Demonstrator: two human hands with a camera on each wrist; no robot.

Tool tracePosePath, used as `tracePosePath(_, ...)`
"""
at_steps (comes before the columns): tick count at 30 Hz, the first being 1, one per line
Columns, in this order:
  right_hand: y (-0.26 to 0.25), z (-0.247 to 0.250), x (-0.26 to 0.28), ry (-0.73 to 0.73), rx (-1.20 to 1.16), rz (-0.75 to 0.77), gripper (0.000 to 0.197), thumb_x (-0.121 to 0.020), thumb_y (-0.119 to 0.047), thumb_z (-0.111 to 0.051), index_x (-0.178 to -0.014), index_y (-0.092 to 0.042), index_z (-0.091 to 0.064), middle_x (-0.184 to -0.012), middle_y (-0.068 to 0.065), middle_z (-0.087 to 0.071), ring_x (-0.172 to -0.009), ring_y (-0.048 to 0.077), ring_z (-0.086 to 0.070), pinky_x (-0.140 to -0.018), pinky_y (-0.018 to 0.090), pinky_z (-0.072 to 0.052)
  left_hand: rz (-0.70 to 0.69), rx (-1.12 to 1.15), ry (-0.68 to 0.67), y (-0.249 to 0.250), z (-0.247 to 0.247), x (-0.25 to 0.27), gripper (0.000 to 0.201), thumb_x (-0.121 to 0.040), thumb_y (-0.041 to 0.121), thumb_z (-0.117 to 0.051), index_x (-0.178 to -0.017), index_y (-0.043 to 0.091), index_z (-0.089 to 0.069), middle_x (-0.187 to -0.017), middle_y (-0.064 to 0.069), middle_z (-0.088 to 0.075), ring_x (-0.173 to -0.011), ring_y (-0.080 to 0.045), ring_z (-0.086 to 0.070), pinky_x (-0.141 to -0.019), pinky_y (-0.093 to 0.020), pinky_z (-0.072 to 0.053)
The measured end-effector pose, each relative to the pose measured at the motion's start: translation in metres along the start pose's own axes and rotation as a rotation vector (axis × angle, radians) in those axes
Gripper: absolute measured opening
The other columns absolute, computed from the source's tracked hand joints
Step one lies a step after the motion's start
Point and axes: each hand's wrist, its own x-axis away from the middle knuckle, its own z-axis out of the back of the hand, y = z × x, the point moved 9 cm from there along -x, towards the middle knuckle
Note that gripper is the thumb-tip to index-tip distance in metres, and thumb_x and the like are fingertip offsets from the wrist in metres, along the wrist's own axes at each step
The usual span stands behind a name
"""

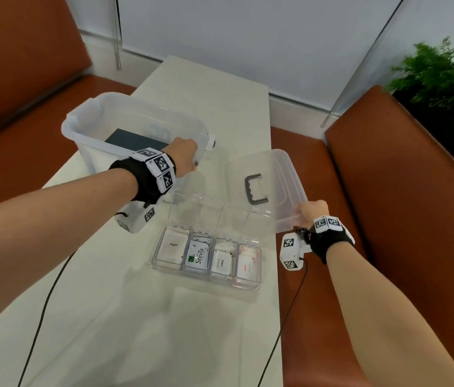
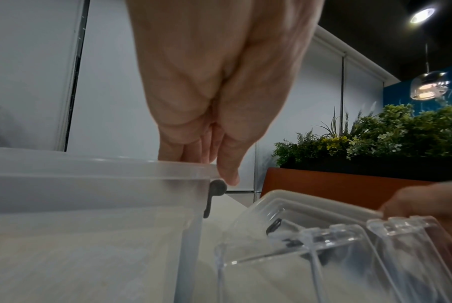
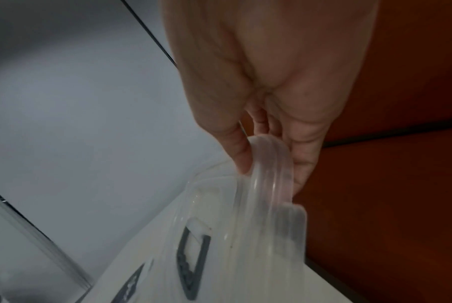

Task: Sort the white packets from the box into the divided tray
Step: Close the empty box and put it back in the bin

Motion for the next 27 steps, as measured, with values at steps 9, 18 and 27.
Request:
tracePosePath(9, -0.124, 0.078, 0.058, 0.346, 0.027, 0.387, 0.031, -0.089, -0.001, -0.048, -0.12, -0.003, -0.053, -0.121, 0.015, -0.057, -0.099, 0.024, -0.056, -0.08, 0.028, -0.045, -0.019, 0.013, -0.008, -0.001, -0.001, 0.001, 0.036, -0.097, 0.019, -0.055, -0.123, -0.005, -0.047, -0.126, -0.026, -0.051, -0.11, -0.039, -0.054, -0.088, -0.039, -0.045)
tracePosePath(18, -0.224, 0.13, 0.183, 0.523, -0.308, 0.744, 0.04, -0.082, -0.018, -0.063, -0.12, -0.008, -0.056, -0.12, 0.009, -0.059, -0.104, 0.021, -0.061, -0.088, 0.035, -0.053, 0.004, 0.394, 0.08, -0.023, 0.02, 0.006, 0.058, -0.099, 0.036, -0.051, -0.146, 0.007, -0.035, -0.136, -0.015, -0.055, -0.129, -0.031, -0.047, -0.105, -0.032, -0.036)
tracePosePath(27, -0.283, 0.069, 0.255, 0.185, -0.583, 0.896, 0.021, -0.08, -0.007, -0.068, -0.098, -0.01, -0.059, -0.088, 0.012, -0.07, -0.065, 0.021, -0.07, -0.062, 0.032, -0.057, 0.008, 1.373, 0.281, -0.104, 0.095, 0.031, 0.065, -0.091, 0.064, -0.043, -0.144, 0.028, -0.032, -0.142, -0.005, -0.043, -0.12, -0.028, -0.052, -0.087, -0.048, -0.05)
